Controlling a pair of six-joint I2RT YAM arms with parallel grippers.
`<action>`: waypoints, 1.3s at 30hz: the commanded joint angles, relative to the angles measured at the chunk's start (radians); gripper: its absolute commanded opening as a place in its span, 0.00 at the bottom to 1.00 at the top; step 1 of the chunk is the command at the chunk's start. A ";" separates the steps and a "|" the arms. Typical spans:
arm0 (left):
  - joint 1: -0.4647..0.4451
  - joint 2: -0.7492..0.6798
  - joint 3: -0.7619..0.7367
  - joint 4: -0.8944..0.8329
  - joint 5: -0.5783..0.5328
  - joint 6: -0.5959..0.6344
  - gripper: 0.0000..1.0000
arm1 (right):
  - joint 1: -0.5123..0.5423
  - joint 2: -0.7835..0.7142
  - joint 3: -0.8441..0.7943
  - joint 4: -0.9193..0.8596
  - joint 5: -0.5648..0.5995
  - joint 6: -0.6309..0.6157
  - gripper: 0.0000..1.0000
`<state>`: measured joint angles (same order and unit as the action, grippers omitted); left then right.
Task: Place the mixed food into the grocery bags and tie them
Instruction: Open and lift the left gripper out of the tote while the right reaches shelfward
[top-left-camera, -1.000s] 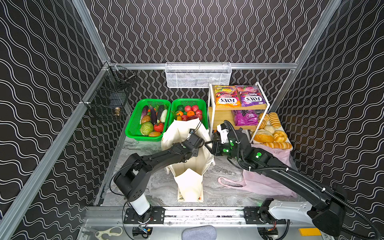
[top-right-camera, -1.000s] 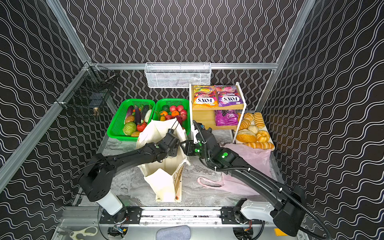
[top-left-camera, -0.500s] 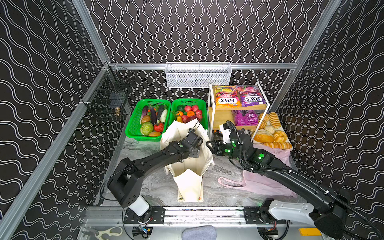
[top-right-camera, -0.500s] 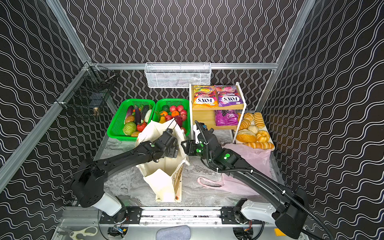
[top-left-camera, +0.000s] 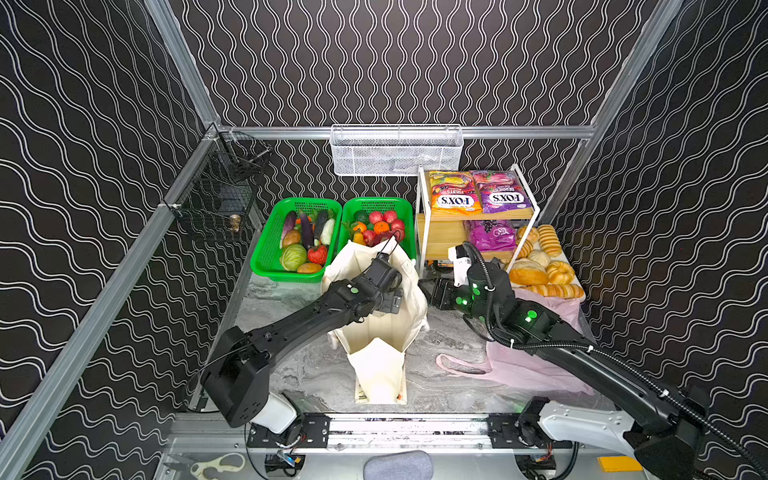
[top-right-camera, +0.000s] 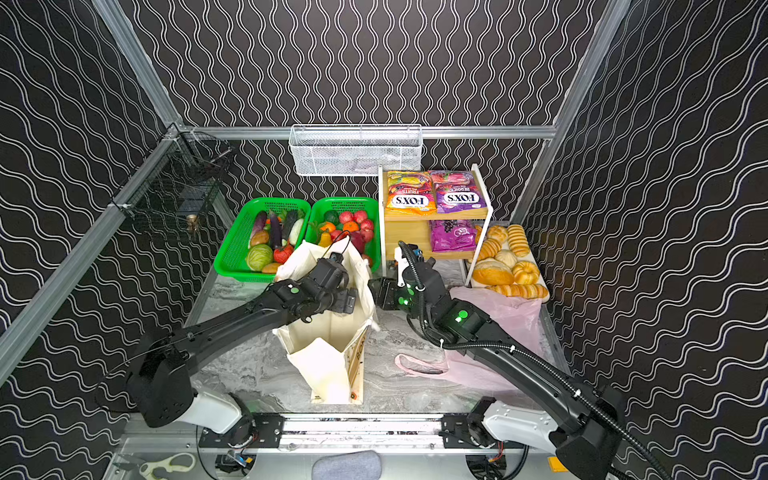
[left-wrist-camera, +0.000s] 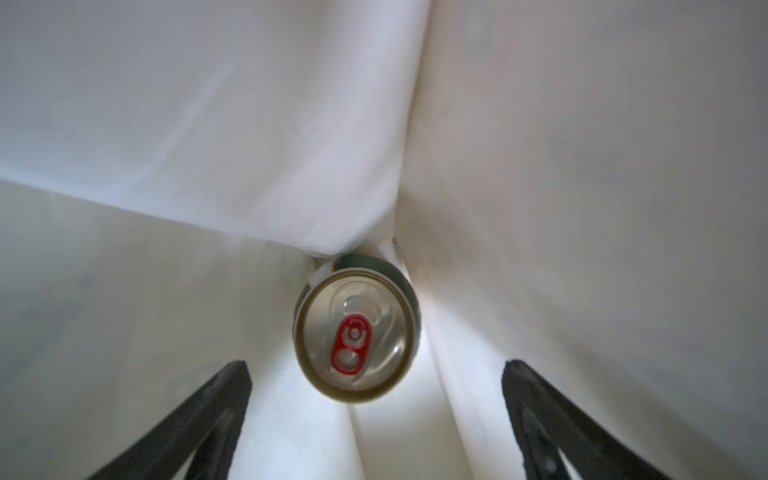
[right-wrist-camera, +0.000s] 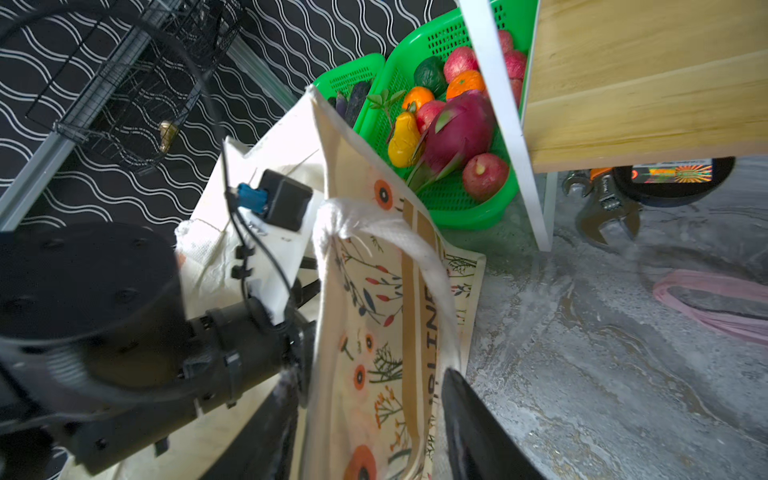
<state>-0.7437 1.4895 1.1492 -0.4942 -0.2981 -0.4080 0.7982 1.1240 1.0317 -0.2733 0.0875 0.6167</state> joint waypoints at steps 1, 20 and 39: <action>0.002 -0.034 -0.006 0.013 0.034 0.026 0.99 | -0.008 -0.022 -0.012 0.011 0.048 0.018 0.60; 0.002 -0.252 0.136 -0.126 0.071 0.078 0.99 | -0.488 -0.162 -0.211 0.209 -0.202 0.267 0.67; 0.003 -0.600 0.121 -0.212 -0.021 0.188 0.99 | -0.746 0.103 -0.253 0.583 -0.297 0.679 0.67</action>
<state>-0.7414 0.9009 1.2671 -0.6823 -0.2924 -0.2546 0.0559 1.2064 0.7929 0.2043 -0.2569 1.1839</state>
